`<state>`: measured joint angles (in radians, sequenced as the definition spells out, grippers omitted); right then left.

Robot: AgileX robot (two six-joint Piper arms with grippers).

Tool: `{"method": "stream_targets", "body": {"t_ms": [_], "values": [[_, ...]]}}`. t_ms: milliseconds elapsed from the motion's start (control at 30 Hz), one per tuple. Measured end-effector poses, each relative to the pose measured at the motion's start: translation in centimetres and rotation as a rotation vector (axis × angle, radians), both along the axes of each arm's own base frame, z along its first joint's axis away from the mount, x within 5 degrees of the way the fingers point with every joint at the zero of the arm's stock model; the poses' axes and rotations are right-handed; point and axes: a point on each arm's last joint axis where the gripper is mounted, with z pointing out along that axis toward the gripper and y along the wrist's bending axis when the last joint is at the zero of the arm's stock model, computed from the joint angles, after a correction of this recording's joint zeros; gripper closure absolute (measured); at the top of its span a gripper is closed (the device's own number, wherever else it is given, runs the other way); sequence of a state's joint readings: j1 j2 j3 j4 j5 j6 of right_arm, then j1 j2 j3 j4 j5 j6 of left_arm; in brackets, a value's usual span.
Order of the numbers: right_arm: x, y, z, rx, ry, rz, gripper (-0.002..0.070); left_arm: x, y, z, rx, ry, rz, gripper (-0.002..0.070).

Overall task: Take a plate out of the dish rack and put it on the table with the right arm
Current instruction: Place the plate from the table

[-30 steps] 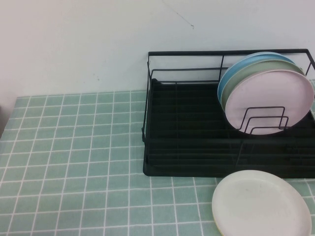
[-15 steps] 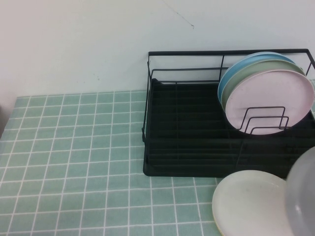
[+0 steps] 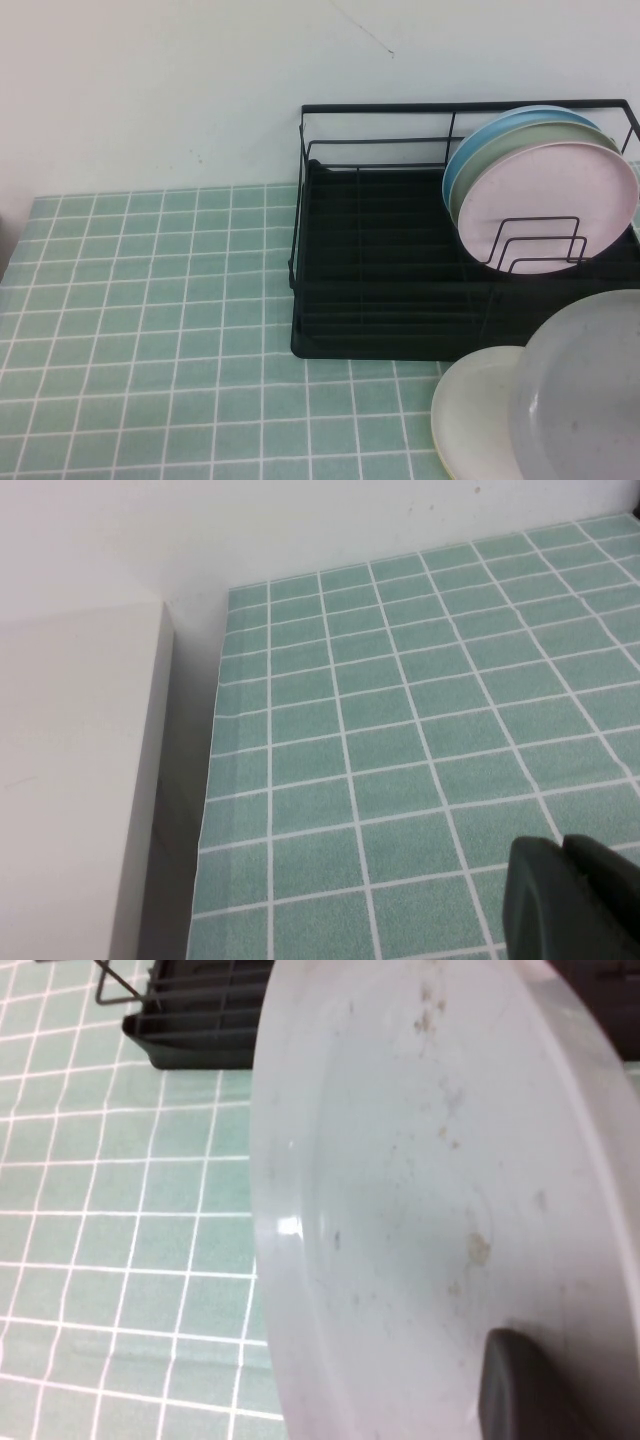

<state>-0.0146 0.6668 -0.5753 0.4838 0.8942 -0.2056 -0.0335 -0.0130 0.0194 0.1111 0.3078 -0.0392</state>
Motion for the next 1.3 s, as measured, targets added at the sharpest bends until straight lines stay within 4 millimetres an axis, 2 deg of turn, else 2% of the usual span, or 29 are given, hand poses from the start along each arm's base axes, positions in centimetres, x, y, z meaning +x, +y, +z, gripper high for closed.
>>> {"method": "stream_targets", "body": {"t_ms": [433, 700, 1033, 1300], "values": [[2.7, 0.8, -0.8, 0.061, 0.017, 0.082, 0.0547, 0.0, 0.0, 0.0, 0.0, 0.0, 0.0, 0.0678], [5.8, 1.1, -2.9, 0.102, 0.098, 0.108, 0.0547, 0.0, 0.0, 0.0, 0.0, 0.0, 0.0, 0.0678], [9.6, 1.1, -6.7, 0.116, 0.181, 0.099, 0.0547, 0.0, 0.0, 0.0, 0.0, 0.0, 0.0, 0.0678], [11.4, 1.2, -9.6, 0.134, 0.248, 0.103, 0.0547, 0.0, 0.0, 0.0, 0.0, 0.0, 0.0, 0.0678]]}}
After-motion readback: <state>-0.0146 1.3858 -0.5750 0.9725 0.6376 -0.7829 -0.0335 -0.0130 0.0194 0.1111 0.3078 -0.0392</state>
